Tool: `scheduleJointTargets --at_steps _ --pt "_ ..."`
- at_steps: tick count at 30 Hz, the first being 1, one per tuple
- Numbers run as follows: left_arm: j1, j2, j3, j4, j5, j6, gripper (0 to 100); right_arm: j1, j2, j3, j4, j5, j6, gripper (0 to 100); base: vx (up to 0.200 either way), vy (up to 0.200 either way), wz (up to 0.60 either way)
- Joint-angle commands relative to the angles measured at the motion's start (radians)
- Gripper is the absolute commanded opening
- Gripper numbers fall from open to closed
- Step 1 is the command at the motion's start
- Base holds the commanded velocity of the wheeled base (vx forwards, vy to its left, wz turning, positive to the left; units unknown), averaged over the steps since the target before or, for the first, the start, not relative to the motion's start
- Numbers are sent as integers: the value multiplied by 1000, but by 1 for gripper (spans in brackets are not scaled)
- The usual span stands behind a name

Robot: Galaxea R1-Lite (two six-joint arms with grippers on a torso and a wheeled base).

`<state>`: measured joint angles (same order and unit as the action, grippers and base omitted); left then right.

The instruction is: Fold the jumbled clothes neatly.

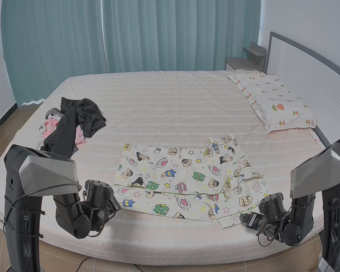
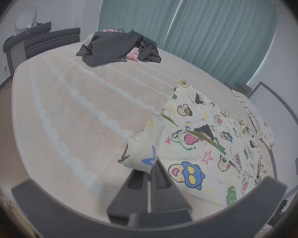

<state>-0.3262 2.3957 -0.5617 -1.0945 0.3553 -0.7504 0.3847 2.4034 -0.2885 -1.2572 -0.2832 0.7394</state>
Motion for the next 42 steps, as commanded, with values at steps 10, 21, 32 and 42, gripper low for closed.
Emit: scheduleJointTargets --at_steps 10,21,32,42 --pt "3 13 -1 1 1 0 0 -24 0 -34 -4 -1 43 100 0 0 0" --pt "3 14 0 1 -1 0 0 -26 6 -61 -2 -2 49 100 0 0 0" --pt "3 20 0 1 -1 8 0 -27 8 -75 4 -4 49 100 0 0 0" --pt "1 17 0 1 -1 20 0 -26 20 -92 4 -33 49 100 0 0 0"
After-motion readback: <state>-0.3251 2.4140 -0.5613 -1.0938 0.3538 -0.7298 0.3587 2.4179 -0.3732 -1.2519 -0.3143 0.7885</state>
